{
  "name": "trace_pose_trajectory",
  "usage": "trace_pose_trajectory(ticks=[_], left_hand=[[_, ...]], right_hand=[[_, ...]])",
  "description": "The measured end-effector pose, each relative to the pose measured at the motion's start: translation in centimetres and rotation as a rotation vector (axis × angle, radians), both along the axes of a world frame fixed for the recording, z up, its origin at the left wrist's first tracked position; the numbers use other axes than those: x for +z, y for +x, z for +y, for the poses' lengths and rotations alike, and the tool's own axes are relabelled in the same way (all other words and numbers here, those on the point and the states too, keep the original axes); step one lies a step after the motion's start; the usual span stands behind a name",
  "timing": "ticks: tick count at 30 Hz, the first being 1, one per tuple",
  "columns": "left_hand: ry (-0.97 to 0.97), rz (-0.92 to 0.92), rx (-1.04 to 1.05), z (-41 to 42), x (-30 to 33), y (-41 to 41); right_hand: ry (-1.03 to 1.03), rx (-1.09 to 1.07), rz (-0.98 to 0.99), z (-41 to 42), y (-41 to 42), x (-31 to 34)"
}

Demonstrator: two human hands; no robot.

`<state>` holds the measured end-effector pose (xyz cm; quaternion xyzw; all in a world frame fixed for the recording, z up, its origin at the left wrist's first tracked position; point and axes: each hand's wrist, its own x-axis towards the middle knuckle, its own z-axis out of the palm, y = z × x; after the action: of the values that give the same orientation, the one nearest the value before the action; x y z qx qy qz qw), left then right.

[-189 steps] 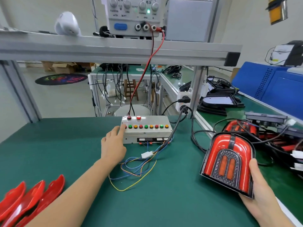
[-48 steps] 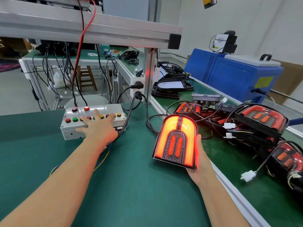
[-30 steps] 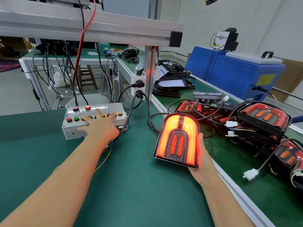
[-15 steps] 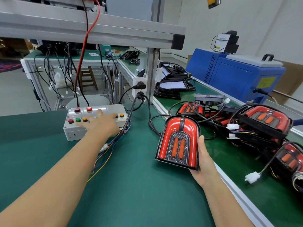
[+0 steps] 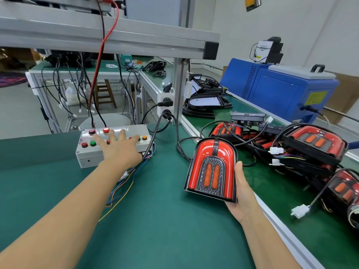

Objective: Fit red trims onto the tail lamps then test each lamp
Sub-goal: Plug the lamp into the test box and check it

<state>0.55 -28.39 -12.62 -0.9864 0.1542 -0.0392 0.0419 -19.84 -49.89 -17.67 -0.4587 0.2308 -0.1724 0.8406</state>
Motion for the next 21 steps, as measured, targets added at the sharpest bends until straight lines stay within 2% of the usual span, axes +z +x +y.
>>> trace_pose_trajectory(ticks=[21], left_hand=[[-0.003,-0.041,-0.045,0.23,-0.08,-0.15]], right_hand=[[-0.011,-0.001,0.009,0.11,-0.06,0.28]])
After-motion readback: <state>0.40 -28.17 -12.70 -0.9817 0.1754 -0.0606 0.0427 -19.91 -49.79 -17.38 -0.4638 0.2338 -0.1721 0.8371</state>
